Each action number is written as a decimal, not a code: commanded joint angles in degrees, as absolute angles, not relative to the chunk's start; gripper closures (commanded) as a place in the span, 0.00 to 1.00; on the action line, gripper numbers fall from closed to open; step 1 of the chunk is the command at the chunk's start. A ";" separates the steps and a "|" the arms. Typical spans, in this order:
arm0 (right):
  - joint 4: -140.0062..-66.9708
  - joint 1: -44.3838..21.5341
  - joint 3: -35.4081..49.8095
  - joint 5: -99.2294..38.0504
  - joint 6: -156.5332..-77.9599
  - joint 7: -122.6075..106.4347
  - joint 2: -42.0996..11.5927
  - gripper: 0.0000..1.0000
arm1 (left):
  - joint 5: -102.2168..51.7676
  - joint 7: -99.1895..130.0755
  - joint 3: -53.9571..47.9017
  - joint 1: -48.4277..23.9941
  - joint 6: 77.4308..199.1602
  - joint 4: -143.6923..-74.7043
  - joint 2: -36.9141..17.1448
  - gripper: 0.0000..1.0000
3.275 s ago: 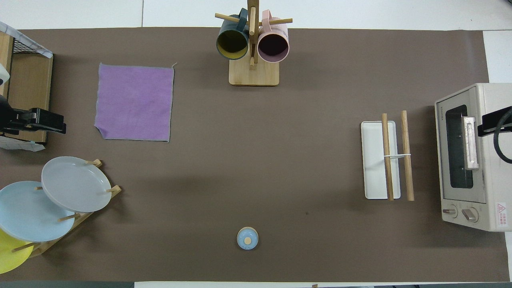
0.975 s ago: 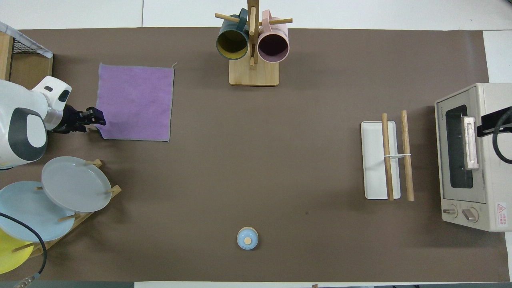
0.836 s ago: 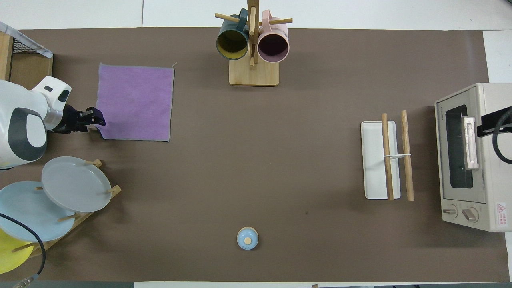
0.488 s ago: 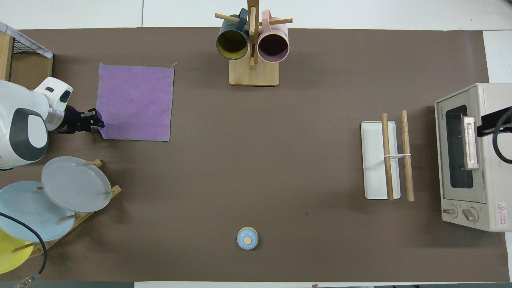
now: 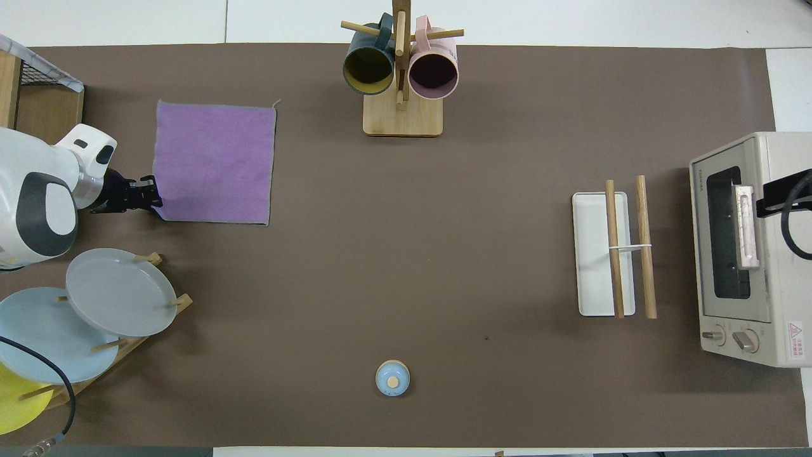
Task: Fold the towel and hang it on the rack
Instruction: 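Reach the left gripper to the purple towel's near edge and grasp it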
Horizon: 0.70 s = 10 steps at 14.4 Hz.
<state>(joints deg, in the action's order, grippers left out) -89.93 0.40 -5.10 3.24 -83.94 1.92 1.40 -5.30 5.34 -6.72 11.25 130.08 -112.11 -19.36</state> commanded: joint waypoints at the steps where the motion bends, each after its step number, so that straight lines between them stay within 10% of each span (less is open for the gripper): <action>1: -90.79 1.23 -4.39 3.25 -84.38 1.23 2.02 0.00 | -5.89 5.45 -6.86 11.69 128.94 -112.24 -18.98 1.00; 10: -90.79 1.23 -4.39 3.25 -84.38 1.23 2.02 0.00 | 1.47 -4.90 -7.21 8.98 124.29 -110.04 -14.95 1.00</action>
<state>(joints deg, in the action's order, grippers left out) -89.93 0.40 -5.10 3.24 -83.94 1.92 1.40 -2.41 -1.35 -7.31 10.74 127.58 -110.38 -17.98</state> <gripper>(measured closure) 0.000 0.982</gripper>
